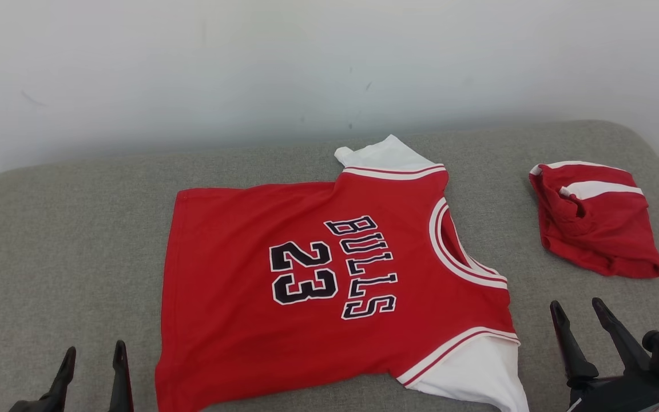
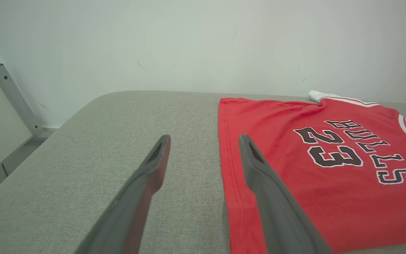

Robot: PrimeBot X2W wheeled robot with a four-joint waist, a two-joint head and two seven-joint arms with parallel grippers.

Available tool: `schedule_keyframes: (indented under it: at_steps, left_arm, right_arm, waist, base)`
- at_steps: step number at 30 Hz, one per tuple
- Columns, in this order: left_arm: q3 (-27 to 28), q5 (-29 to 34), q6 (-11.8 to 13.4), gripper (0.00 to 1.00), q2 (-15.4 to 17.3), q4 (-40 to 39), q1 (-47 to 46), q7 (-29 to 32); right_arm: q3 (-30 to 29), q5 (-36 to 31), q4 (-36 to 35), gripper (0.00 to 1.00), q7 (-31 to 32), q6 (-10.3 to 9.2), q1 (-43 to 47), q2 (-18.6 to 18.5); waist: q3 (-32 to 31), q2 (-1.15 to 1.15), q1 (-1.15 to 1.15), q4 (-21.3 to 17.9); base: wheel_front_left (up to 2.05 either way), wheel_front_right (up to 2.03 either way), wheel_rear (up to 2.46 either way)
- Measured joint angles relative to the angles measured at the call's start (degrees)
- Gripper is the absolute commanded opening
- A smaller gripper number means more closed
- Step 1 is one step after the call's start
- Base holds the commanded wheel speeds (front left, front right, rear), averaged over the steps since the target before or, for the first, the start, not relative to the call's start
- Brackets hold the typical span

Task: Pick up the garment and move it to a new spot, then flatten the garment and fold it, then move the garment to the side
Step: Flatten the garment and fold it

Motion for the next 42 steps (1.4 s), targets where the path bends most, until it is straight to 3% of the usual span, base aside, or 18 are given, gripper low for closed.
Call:
schedule_keyframes:
  at_steps: [42]
  left_arm:
    - [0.0, 3.0, 0.0, 1.00, 1.4, -2.1, 0.0, 3.1]
  right_arm:
    - [0.0, 0.0, 1.2, 1.00, 0.0, 0.00, -0.9, 0.0]
  waist:
    - [0.9, 0.00, 0.00, 0.6]
  base:
    - [0.00, 0.00, 0.00]
